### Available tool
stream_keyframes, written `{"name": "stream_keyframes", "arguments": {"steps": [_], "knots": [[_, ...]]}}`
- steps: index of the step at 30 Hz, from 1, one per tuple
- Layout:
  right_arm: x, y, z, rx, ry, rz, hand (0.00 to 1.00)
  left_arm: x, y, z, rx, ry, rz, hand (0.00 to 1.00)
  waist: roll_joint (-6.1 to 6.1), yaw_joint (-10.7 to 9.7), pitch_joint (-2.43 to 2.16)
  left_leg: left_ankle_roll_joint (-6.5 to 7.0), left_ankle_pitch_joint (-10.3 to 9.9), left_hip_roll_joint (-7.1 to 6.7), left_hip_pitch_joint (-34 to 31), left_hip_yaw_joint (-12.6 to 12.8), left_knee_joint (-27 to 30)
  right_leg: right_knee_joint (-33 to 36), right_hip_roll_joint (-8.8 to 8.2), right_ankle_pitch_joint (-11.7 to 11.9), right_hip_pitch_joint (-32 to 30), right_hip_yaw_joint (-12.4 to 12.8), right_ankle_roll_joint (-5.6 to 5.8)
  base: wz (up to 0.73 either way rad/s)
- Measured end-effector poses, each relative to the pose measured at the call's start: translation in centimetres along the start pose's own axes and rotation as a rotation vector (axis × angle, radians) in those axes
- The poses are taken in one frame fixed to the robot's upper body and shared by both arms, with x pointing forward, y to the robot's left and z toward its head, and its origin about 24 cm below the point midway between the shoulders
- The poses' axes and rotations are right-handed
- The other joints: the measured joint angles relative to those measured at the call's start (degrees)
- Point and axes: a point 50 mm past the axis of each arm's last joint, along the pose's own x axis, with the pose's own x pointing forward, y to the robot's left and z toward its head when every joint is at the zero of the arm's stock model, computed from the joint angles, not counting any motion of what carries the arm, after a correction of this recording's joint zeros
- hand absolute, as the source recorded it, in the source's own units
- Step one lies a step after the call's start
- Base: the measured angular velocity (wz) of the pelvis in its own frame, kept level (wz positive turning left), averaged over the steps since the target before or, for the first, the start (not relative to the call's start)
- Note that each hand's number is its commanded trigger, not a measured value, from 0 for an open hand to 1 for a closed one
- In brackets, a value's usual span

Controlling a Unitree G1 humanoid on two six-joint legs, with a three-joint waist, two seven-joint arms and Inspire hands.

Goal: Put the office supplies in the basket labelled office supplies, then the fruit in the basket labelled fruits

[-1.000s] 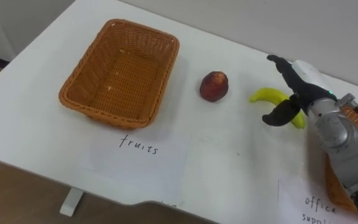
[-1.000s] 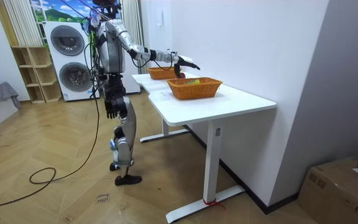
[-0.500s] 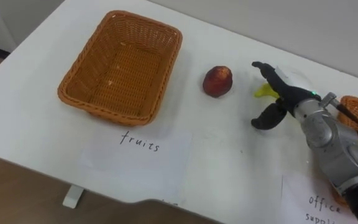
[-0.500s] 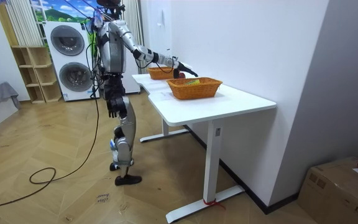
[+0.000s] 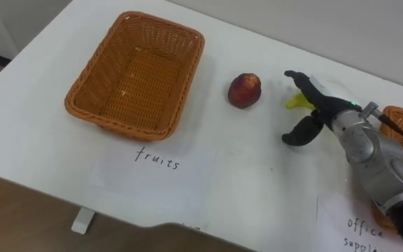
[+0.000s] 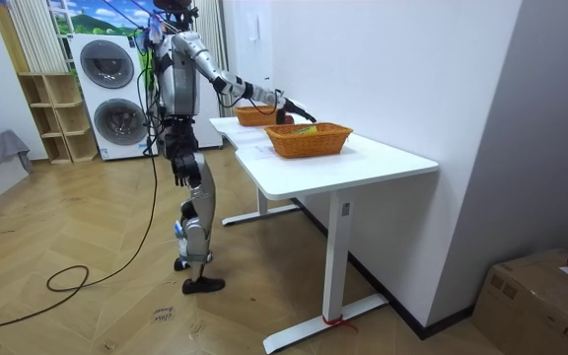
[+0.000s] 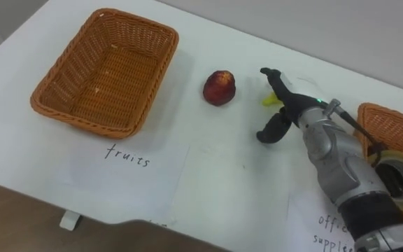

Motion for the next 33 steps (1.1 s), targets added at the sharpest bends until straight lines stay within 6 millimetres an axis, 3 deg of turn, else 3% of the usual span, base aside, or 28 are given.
{"name": "stream_keyframes", "arguments": {"steps": [7,16,23,33], "knots": [[0.2,-0.1,-0.5,-0.012,0.019,-0.029,0.00,0.0,0.0,0.0,0.004,0.002,0.000,0.00,0.16,0.10,-0.07,0.03,0.03,-0.04,-0.01,0.05,0.24,0.04,-0.20,0.00,0.01,0.01,0.00,0.00],[0.5,-0.2,-1.8,-0.022,0.080,-0.068,0.00,0.0,-0.3,-0.1,-0.022,0.004,-0.002,0.00,1.61,-0.37,-0.26,0.16,0.34,-0.18,-0.07,-0.14,0.11,0.19,-0.38,0.03,0.40,-0.92,0.05,0.04],[0.5,-0.2,-2.3,-0.016,0.102,-0.078,0.00,0.0,-0.3,0.2,-0.024,-0.005,0.014,0.00,1.32,-0.58,-0.46,0.12,0.40,-0.27,-0.90,-1.18,0.15,0.18,-0.45,0.04,0.31,-2.27,0.03,0.09],[0.5,-0.1,-2.8,-0.017,0.126,-0.083,0.00,0.0,-0.2,0.1,-0.027,0.000,0.019,0.00,1.09,-0.53,-0.61,0.12,0.41,-0.28,-0.87,-1.20,0.28,0.04,-0.44,0.05,0.33,-2.00,0.04,0.00]]}}
